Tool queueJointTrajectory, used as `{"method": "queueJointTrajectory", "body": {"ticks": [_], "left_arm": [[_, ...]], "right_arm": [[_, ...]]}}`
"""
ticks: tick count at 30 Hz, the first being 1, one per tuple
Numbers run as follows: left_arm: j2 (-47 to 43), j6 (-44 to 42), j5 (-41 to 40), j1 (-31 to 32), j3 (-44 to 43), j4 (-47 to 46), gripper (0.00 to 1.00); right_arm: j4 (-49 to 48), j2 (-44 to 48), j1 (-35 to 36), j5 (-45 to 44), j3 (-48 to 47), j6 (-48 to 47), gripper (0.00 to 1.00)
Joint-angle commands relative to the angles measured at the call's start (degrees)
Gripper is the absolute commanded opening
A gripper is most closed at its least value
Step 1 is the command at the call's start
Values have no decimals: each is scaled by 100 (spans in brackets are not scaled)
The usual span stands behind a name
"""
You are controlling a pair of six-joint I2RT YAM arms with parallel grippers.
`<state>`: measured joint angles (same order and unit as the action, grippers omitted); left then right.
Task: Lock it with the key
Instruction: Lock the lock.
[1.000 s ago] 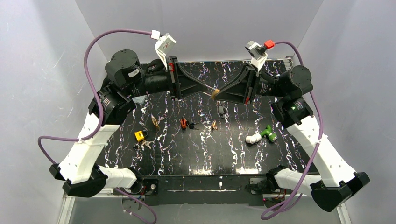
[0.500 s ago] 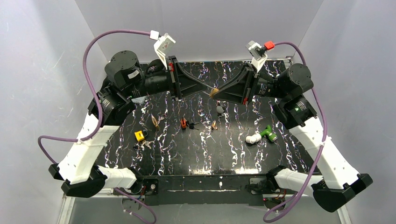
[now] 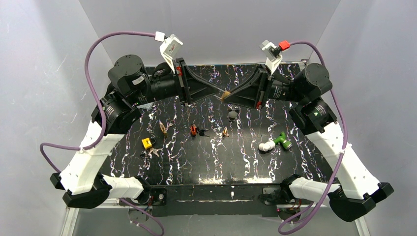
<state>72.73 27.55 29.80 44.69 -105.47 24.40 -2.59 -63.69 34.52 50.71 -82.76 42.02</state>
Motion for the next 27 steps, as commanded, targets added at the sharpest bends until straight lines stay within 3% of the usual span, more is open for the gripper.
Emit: {"method": "queueJointTrajectory", "body": {"ticks": [1,16,21,22,25,27], "left_arm": [[479,-142,-84,304,295,447,0],[575,-397,-393,392,438,762,0],[460,-466,-986,391,357,948,0],[430,-481,-1137,385,313,1004,0],[341,-527,-1707,352,157,1215,0],[281,-531,-1865,252,72,1331,0]], "right_arm": [[-587,-182,294,-510,-492,-26,1],[-477,-386,421,-616,-897,-53,1],[-226,-329,421,-711,-774,-273,3],[-119,-314,421,-705,-752,-351,11],[254,-167,413,-806,-522,-705,51],[562,40,367,-1028,-258,-941,66]]}}
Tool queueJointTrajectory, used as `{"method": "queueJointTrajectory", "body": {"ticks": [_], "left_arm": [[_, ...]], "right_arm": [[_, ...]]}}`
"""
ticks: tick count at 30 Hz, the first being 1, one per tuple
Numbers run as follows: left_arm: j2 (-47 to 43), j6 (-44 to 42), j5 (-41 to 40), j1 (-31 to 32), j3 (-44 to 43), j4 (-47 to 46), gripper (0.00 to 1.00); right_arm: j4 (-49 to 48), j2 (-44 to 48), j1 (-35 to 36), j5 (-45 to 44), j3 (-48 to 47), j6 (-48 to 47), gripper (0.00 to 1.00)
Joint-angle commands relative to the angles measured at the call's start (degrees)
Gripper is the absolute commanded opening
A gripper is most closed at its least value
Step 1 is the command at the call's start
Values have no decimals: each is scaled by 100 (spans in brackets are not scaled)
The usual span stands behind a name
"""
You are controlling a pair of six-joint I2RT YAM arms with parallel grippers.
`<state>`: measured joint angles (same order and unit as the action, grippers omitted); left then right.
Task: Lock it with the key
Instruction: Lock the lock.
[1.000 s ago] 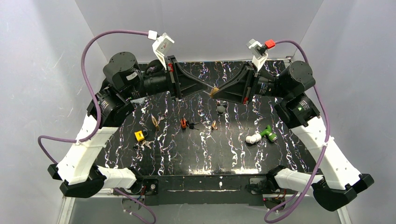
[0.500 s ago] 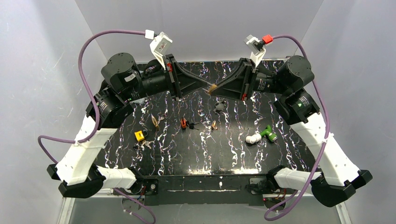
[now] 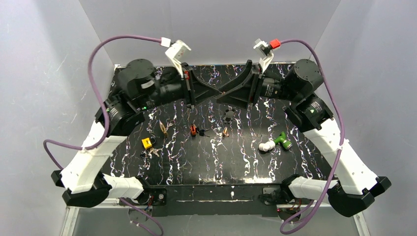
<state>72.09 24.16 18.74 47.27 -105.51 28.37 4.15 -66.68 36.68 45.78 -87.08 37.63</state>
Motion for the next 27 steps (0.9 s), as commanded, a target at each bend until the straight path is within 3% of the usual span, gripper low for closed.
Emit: {"method": "queueJointTrajectory", "body": {"ticks": [1,8,12,27], "left_arm": [[306,-191,-757,-68,67,941,0],[157,-44,-141,-587,103,842,0],[179,39,133,-661,68,777,0],[376,523,571,-960,-58,643,0]], "right_arm": [[-40,439,101,-625,314,-551,69],[-81,1087,-588,-457,1255,-510,72],[-176,1132,-812,-294,1551,-492,69],[13,708,-668,-573,1486,-947,57]]}}
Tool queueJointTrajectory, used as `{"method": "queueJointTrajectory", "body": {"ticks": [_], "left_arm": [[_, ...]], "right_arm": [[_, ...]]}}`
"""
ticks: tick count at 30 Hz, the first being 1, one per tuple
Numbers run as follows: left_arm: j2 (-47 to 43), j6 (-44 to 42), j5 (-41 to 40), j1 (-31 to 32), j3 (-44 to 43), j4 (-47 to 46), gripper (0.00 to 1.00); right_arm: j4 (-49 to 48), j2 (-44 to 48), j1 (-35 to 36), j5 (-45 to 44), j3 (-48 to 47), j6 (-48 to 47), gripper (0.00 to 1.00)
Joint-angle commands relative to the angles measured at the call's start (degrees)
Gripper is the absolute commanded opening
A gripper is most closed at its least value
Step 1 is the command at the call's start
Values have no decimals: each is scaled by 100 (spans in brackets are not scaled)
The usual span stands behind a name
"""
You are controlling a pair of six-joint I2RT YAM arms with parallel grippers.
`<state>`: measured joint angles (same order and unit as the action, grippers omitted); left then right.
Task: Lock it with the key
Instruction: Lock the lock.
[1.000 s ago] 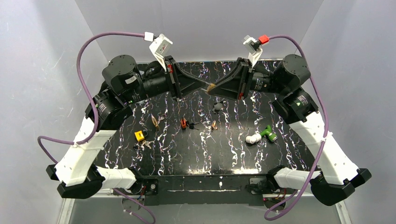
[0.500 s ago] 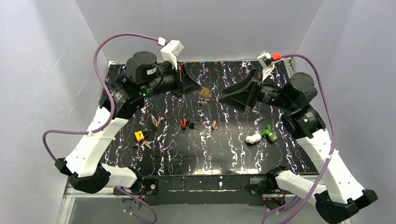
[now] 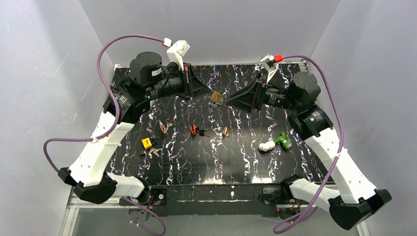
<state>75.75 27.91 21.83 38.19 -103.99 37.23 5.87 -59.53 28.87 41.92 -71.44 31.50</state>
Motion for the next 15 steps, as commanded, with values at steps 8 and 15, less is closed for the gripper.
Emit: {"method": "queueJointTrajectory", "body": {"ticks": [8,15], "left_arm": [[67,231,350,-93,-230,-286,0],[113,273,432,-111,-273,-311,0]], "right_arm": [[338,-162,555,-820,-307,-1024,54],[678,-302,907,-1406,-480,-1397,46]]}}
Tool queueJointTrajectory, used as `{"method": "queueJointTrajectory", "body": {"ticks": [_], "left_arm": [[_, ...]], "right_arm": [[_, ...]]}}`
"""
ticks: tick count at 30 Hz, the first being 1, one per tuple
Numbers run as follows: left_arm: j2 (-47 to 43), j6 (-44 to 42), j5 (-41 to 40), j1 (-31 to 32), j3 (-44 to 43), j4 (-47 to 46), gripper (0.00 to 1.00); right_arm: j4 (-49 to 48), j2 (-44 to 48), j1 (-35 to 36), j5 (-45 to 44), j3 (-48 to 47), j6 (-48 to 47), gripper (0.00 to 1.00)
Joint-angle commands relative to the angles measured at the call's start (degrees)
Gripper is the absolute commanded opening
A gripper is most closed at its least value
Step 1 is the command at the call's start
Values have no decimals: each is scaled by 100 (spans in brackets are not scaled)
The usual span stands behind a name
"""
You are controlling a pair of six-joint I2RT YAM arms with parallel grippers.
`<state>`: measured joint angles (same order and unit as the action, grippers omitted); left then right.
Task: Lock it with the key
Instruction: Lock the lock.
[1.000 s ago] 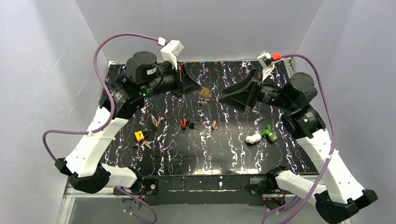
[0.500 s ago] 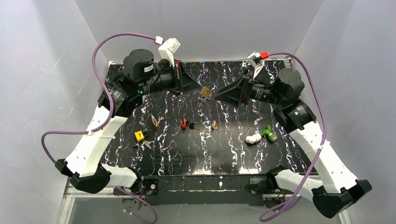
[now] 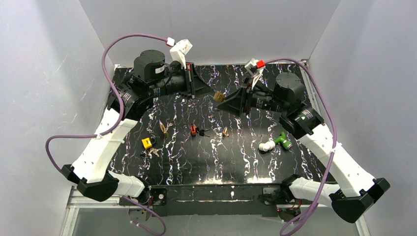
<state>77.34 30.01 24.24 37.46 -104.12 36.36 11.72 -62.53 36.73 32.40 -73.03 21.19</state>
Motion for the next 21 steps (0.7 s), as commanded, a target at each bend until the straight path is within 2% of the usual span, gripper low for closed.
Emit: {"method": "queueJointTrajectory", "body": {"ticks": [1,4,9,12,21], "left_arm": [[-47,66,201,-44,-261,-228,0],[-51,66,198,-46,-272,-217,0],[-29,64,225,-54,-322,-176,0],[-14,66,220,-70,-325,-173,0],[-18,26,135,-75,-349,-138,0]], "right_arm": [[88,-11,127,-493,-316,-374,45],[63,-1,129,-614,-273,-387,38],[20,44,133,-801,-199,-374,19],[-8,76,132,-901,-156,-369,3],[68,190,133,-1243,76,-388,1]]}}
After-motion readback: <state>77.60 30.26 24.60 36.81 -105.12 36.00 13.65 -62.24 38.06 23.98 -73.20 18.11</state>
